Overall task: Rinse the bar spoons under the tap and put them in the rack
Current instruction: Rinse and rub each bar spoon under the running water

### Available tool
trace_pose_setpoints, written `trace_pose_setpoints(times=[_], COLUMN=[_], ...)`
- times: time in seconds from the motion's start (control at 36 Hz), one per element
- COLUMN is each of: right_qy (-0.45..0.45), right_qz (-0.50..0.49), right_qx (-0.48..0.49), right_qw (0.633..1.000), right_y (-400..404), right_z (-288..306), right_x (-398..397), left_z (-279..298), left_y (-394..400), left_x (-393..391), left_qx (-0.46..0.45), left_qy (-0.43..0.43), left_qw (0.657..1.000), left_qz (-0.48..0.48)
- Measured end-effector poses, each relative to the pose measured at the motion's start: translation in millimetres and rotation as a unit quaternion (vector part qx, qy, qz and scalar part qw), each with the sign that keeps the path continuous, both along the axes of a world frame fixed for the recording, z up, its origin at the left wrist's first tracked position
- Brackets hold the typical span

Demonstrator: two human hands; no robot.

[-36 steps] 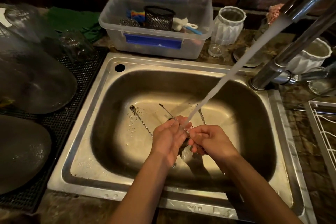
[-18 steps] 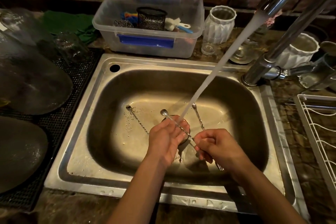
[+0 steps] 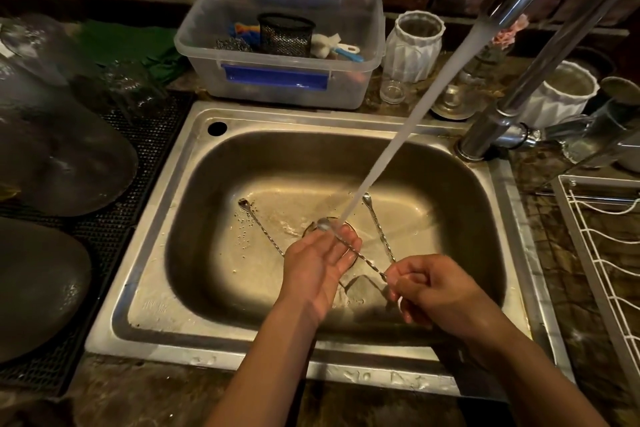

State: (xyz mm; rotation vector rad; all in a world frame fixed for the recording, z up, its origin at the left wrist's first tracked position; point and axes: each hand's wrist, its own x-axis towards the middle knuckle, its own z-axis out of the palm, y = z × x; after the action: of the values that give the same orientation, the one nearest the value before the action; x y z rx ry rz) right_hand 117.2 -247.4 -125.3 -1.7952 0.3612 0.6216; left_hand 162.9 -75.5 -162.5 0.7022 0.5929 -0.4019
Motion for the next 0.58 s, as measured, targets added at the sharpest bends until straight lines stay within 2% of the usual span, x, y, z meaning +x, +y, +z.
trace_pose_setpoints(times=[0.36,0.42,0.58], right_qy=[0.058,0.050,-0.047], right_qz=[0.027,0.010,-0.005], right_qx=[-0.023,-0.030,-0.149], right_qw=[0.998,0.998,0.988], right_y=[-35,-35,-30], right_z=[10,11,17], right_x=[-19,-22,-24], left_z=[1,1,1], left_y=[3,1,-7], left_x=[0,0,2], left_qx=[0.014,0.006,-0.007], left_qy=[-0.048,-0.046,-0.054], left_qw=[0.996,0.996,0.997], left_qz=[-0.073,-0.074,-0.061])
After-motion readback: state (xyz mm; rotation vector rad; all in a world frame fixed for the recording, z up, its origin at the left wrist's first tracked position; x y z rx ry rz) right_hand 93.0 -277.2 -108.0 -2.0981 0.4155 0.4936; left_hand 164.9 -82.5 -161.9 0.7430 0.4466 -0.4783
